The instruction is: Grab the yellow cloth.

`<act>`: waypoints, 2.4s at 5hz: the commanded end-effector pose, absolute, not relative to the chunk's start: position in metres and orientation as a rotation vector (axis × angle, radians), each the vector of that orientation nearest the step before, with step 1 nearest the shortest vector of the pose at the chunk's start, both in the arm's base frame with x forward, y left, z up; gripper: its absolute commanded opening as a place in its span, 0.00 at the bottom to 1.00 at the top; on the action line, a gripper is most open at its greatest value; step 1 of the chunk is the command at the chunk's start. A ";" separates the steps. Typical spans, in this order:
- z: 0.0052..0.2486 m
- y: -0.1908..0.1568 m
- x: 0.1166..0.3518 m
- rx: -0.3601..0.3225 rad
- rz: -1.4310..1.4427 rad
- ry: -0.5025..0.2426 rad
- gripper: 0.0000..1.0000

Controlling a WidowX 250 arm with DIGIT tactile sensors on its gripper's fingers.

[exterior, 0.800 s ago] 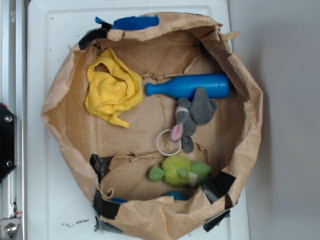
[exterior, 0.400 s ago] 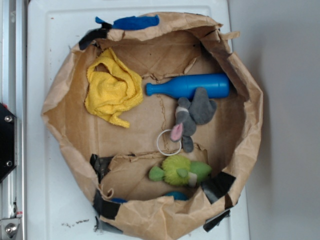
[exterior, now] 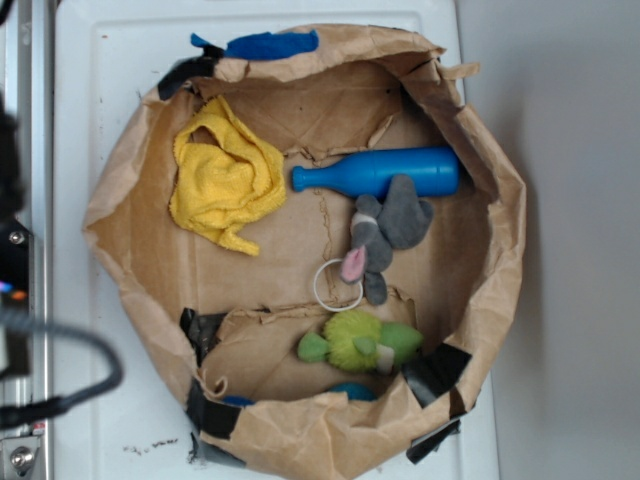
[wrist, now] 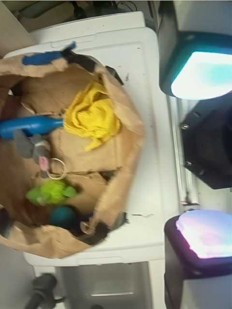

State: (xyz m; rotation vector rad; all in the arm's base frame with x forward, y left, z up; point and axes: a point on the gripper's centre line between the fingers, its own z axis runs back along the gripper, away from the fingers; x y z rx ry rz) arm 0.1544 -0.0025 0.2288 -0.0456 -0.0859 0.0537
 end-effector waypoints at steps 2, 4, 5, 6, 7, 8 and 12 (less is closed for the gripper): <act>0.233 0.019 0.197 -0.041 -0.287 -0.223 1.00; 0.233 0.019 0.197 -0.041 -0.287 -0.223 1.00; 0.233 0.019 0.197 -0.041 -0.287 -0.223 1.00; 0.182 0.061 0.247 -0.033 -0.239 -0.084 1.00; 0.158 0.077 0.263 -0.019 -0.230 -0.053 1.00; 0.134 0.075 0.260 -0.046 -0.251 0.045 1.00; 0.121 0.019 0.208 -0.032 -0.483 0.053 1.00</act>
